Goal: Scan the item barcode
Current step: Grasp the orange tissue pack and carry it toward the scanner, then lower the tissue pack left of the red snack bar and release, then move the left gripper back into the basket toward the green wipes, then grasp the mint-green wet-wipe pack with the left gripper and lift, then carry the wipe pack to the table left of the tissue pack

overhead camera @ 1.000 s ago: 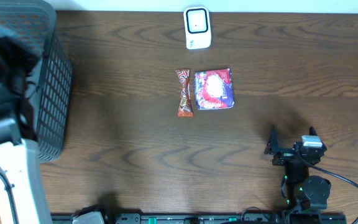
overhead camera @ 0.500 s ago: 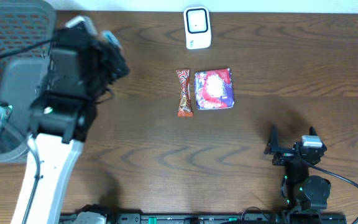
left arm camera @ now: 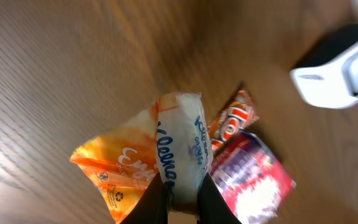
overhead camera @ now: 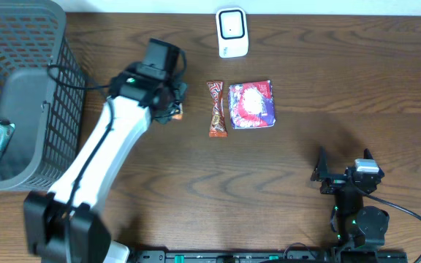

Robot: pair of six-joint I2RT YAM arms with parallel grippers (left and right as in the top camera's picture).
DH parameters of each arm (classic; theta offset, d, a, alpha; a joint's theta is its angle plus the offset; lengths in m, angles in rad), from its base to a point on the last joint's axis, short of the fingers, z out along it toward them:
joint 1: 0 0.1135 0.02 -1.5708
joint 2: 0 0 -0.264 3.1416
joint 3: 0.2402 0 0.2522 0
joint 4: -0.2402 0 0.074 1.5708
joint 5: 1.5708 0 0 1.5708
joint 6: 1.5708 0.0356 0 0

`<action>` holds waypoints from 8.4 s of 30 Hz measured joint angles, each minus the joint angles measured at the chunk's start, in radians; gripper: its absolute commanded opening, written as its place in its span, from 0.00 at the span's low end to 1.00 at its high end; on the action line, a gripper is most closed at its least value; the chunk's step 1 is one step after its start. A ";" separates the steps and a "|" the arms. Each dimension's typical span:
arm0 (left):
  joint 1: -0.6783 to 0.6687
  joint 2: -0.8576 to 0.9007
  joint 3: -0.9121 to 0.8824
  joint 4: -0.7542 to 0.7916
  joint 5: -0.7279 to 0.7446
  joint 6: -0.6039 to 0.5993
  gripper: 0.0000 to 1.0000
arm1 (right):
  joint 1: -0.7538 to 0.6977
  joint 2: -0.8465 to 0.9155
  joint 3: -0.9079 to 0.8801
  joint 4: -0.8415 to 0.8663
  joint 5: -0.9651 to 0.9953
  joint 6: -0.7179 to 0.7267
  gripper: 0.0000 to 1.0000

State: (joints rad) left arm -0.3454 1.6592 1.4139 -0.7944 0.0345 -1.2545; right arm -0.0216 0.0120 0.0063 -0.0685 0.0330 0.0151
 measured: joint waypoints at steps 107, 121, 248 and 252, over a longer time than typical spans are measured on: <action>0.240 -0.366 0.002 0.459 -0.044 0.463 0.72 | 0.000 0.000 0.000 0.000 0.000 0.000 0.99; 0.579 -0.429 0.006 0.294 -0.383 0.702 0.84 | 0.000 0.000 0.000 0.000 0.000 0.000 0.99; 0.510 -0.239 -0.008 0.512 0.533 0.638 0.07 | 0.000 0.000 0.000 0.000 0.000 0.000 0.99; 0.363 -0.227 -0.008 0.476 0.543 0.753 0.08 | 0.000 0.000 0.000 0.000 0.000 0.000 0.99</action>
State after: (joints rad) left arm 0.0174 1.4326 1.4055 -0.3180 0.5777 -0.5018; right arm -0.0216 0.0120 0.0063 -0.0681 0.0330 0.0151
